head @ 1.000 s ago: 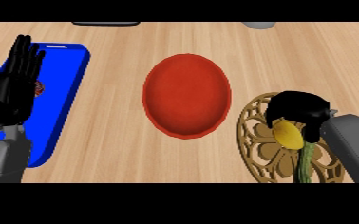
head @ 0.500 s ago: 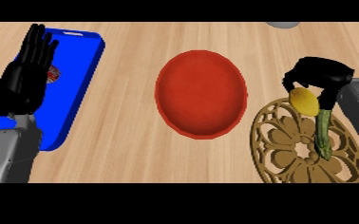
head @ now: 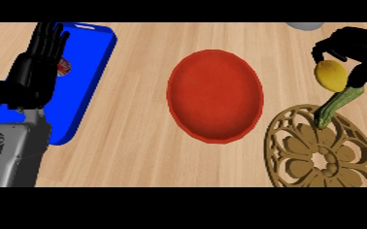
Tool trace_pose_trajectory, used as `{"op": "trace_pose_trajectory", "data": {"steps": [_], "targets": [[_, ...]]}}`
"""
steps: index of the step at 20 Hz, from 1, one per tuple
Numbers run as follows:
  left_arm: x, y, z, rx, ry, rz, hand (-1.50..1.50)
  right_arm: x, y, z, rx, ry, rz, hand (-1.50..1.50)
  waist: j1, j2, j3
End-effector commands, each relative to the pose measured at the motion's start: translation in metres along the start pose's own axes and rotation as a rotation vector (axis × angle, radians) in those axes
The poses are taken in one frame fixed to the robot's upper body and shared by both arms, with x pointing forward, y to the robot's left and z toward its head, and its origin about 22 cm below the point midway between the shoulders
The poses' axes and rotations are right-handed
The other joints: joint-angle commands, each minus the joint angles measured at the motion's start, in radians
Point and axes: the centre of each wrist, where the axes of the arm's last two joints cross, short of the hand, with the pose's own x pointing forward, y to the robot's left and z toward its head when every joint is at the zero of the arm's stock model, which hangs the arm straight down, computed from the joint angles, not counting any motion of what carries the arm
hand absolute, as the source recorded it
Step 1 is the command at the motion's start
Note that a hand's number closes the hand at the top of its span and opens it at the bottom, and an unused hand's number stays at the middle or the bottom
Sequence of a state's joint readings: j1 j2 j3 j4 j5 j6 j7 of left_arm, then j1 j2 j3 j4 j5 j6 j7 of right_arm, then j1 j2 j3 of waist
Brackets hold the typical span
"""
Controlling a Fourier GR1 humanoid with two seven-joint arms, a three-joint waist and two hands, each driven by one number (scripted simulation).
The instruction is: Pick the lemon from the placemat and place it in the bowl
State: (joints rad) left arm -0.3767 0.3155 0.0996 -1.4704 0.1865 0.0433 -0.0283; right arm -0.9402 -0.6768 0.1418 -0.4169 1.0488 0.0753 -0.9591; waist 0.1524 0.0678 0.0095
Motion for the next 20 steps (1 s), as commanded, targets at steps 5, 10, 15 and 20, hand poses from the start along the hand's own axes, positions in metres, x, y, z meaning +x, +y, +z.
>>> {"op": "trace_pose_trajectory", "data": {"steps": [5,10,15,20], "targets": [[0.002,-0.008,-0.005,0.0,0.002,0.003,0.0,-0.016,-0.06,0.022,-0.214,-0.03,-0.028,1.5,-0.008,-0.007,-0.001],[-0.002,0.005,-0.004,0.03,0.032,-0.016,0.0,-0.016,-0.084,0.022,-0.338,-0.207,-0.103,1.5,-0.029,-0.016,-0.002],[-0.006,0.009,0.001,0.052,0.042,-0.025,0.0,-0.01,-0.107,0.014,-0.406,-0.353,-0.243,1.5,-0.046,-0.031,-0.005],[-0.007,0.016,0.008,0.029,0.046,-0.029,0.0,0.001,-0.116,-0.01,-0.392,-0.433,-0.404,1.5,-0.041,-0.044,-0.007]]}}
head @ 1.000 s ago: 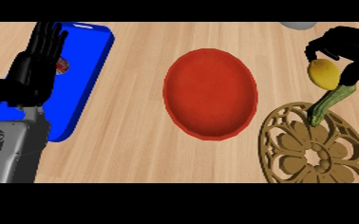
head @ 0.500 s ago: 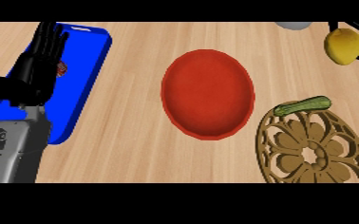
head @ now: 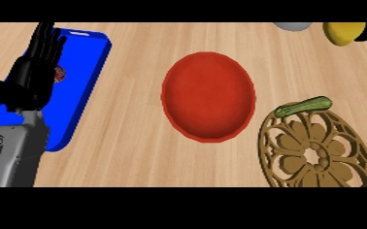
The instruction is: Pick the lemon from the placemat and place it in the bowl
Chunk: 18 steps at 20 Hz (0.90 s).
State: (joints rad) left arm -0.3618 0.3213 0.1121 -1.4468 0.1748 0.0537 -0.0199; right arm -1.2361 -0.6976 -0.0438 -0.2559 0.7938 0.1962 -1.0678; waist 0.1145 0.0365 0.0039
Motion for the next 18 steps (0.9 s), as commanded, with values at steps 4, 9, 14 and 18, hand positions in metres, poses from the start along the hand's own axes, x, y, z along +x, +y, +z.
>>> {"op": "trace_pose_trajectory", "data": {"steps": [4,9,14,18], "targets": [[-0.007,0.007,0.002,0.028,0.027,-0.011,0.0,0.017,-0.005,-0.04,0.101,-0.266,-0.326,1.5,-0.033,-0.014,-0.003],[-0.01,0.008,0.004,0.034,0.029,-0.009,0.0,0.038,0.006,-0.083,0.179,-0.291,-0.362,1.5,-0.05,-0.019,-0.004],[-0.013,0.027,0.016,0.046,0.038,-0.021,0.0,0.064,0.019,-0.122,0.292,-0.343,-0.331,1.5,-0.066,-0.032,-0.005],[-0.008,0.031,0.017,0.078,0.055,-0.026,0.0,0.08,0.046,-0.146,0.38,-0.344,-0.344,1.5,-0.085,-0.039,-0.004]]}}
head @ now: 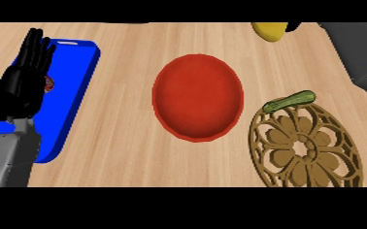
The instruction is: Pick the lemon from the placemat and place it in the bowl
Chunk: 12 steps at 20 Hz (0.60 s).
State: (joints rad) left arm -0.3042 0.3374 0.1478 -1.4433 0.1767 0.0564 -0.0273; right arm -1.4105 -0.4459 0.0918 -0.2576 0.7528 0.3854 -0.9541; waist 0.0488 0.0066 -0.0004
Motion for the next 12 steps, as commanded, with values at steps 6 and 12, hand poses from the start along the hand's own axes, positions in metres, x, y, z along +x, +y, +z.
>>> {"op": "trace_pose_trajectory", "data": {"steps": [6,12], "targets": [[-0.006,0.018,0.009,0.037,0.018,-0.008,0.0,0.024,0.074,-0.075,0.262,-0.187,-0.169,1.5,-0.04,-0.012,0.0],[0.001,0.007,0.012,0.047,-0.001,-0.012,0.0,0.023,0.14,-0.081,0.228,-0.143,-0.077,1.5,-0.044,-0.009,0.0]]}}
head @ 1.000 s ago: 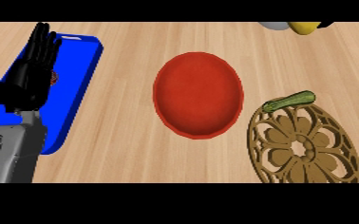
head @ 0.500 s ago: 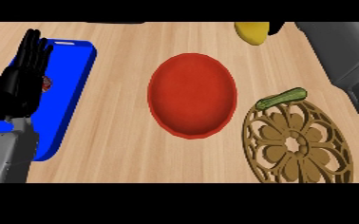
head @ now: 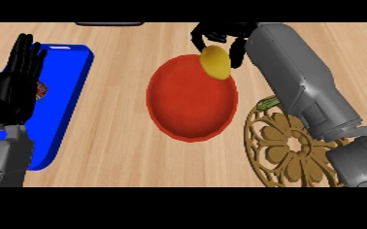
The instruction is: Pick the lemon from the placemat and place it in the bowl
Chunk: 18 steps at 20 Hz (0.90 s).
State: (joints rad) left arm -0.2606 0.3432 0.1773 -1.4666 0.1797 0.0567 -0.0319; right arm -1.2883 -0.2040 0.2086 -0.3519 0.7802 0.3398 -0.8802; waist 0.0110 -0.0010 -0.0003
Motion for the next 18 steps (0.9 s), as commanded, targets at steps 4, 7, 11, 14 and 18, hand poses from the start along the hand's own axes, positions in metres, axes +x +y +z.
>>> {"op": "trace_pose_trajectory", "data": {"steps": [4,7,11,14,18], "targets": [[0.007,0.015,-0.001,0.005,0.007,-0.008,0.0,0.003,0.066,-0.026,0.053,0.088,-0.062,1.5,-0.005,-0.001,0.0],[0.008,-0.002,0.002,0.002,0.005,-0.004,0.0,0.003,0.102,-0.038,0.078,0.13,-0.156,-1.5,0.007,0.005,0.0],[0.016,0.002,-0.007,0.018,0.005,-0.01,0.0,0.001,0.104,-0.037,0.082,0.069,-0.341,-1.5,-0.001,0.003,0.001],[-0.007,-0.009,0.009,-0.004,0.0,-0.017,0.0,-0.003,0.097,-0.032,0.008,0.02,-0.473,-1.5,0.004,0.006,0.0],[0.013,-0.008,-0.003,-0.015,-0.006,0.014,0.0,-0.008,0.103,-0.027,-0.222,0.001,-0.541,-1.5,0.021,0.014,0.001]]}}
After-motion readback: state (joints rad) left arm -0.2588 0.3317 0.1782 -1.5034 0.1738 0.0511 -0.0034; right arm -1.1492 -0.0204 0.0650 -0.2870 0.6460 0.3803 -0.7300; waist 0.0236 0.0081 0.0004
